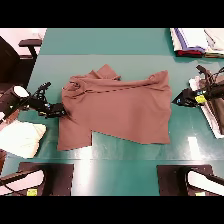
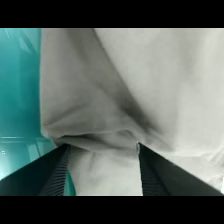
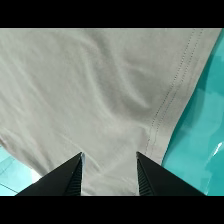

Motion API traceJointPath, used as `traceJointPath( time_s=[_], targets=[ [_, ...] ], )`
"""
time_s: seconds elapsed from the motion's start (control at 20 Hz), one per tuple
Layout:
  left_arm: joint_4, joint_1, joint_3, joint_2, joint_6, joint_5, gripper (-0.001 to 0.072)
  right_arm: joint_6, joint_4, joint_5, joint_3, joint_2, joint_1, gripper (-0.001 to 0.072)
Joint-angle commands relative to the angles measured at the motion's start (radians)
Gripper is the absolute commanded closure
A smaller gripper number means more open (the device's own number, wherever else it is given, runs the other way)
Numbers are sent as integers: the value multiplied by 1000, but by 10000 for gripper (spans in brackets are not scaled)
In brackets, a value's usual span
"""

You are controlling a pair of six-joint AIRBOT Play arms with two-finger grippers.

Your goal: Fold the shirts.

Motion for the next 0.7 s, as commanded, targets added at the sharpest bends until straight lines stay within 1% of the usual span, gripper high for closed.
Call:
traceJointPath(
  time_s=[0.0, 0.1, 0.25, 0.4, 0.55, 0.65],
  targets=[
    [21, -6, 1, 0, -15, -6, 209, 1, 0, 10, -2, 1, 1, 326],
    [12, 13, 37, 15, -16, -2, 208, 1, -1, 25, -2, 1, 1, 326],
    [39, 77, 78, 39, -15, -8, 208, 0, -2, 48, -2, 1, 0, 326],
    [49, 106, 25, 13, -15, -15, 208, 0, -1, 35, -2, 1, 0, 326],
    [-43, 105, -20, -29, -3, 13, 208, 1, 0, 23, -2, 1, 3, 326],
    [-108, 87, -22, -44, 32, 23, 209, 1, 0, 24, -2, 1, 3, 326]
  ],
)
